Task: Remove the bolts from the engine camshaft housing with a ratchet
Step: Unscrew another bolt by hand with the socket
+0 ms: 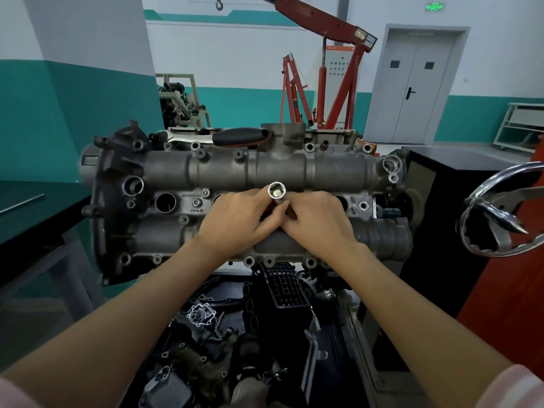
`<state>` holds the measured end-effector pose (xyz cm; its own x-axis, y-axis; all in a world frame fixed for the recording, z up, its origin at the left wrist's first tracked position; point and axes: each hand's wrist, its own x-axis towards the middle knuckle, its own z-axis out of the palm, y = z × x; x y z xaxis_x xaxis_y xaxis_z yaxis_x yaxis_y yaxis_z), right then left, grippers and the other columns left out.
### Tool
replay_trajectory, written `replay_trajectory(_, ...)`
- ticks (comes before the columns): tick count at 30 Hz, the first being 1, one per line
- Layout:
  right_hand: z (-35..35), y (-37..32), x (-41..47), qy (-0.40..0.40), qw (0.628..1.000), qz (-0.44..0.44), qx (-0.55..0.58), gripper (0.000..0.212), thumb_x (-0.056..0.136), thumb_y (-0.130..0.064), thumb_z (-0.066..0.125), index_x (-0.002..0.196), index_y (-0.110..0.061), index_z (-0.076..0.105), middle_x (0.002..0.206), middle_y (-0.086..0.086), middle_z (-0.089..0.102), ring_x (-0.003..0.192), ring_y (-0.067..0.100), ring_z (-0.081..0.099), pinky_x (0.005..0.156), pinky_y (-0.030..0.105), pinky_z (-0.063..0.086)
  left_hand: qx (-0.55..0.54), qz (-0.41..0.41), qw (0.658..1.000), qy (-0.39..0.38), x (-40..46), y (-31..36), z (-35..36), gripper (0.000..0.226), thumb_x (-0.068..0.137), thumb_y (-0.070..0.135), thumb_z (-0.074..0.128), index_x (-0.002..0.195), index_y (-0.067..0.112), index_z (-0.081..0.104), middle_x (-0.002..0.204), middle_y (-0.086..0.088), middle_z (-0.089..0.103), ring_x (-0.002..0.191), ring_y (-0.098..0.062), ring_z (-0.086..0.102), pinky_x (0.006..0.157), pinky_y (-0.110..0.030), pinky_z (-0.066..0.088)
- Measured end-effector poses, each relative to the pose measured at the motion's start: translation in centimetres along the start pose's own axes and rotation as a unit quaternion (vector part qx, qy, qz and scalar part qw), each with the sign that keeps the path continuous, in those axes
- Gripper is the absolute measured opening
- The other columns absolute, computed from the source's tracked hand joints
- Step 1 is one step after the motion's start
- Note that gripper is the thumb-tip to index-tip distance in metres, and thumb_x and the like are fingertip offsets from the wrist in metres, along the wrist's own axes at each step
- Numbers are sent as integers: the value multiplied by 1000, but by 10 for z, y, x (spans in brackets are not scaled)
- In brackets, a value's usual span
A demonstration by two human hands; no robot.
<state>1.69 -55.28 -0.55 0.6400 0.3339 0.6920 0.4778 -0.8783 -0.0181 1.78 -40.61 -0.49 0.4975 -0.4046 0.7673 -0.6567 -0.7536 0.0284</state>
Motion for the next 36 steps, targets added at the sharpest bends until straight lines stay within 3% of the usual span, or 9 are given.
replay_trajectory(9,1,0,0,-5,1000,-1,-9,29,89,-36,43,101,-14,56,84,3,65,78,24,59,63,26,23,-23,-9,1000,0,0,-1,0,59,88,50,28,87,7,68,73,-8,67,64,-30,63,51,-39,47)
replay_trajectory(15,0,0,0,-6,1000,10,3,28,85,-33,45,102,-12,56,84,3,66,76,24,59,62,27,26,-20,3,1000,7,0,0,-1,50,85,45,34,86,7,68,66,-7,65,56,-30,61,46,-31,42)
replay_trajectory(22,-1,-1,0,-12,1000,16,1,22,87,-30,48,83,-12,60,77,4,65,75,26,57,61,27,18,7,24,1000,11,-1,1,-1,45,88,40,37,82,5,65,62,-7,64,48,-30,59,41,-29,39)
replay_trajectory(28,-3,-3,-1,-19,1000,18,5,26,86,-26,51,67,-17,35,70,7,61,68,27,55,60,27,19,-5,-2,1000,-1,-1,-1,0,57,86,51,30,81,4,62,63,-5,61,54,-27,58,45,-30,39)
replay_trajectory(36,-1,-2,-1,-2,1000,9,10,25,87,-32,46,97,-9,51,82,6,65,74,28,59,61,29,22,-25,-1,1000,7,-1,0,-1,54,85,46,33,83,2,64,63,-7,62,54,-29,58,46,-32,42)
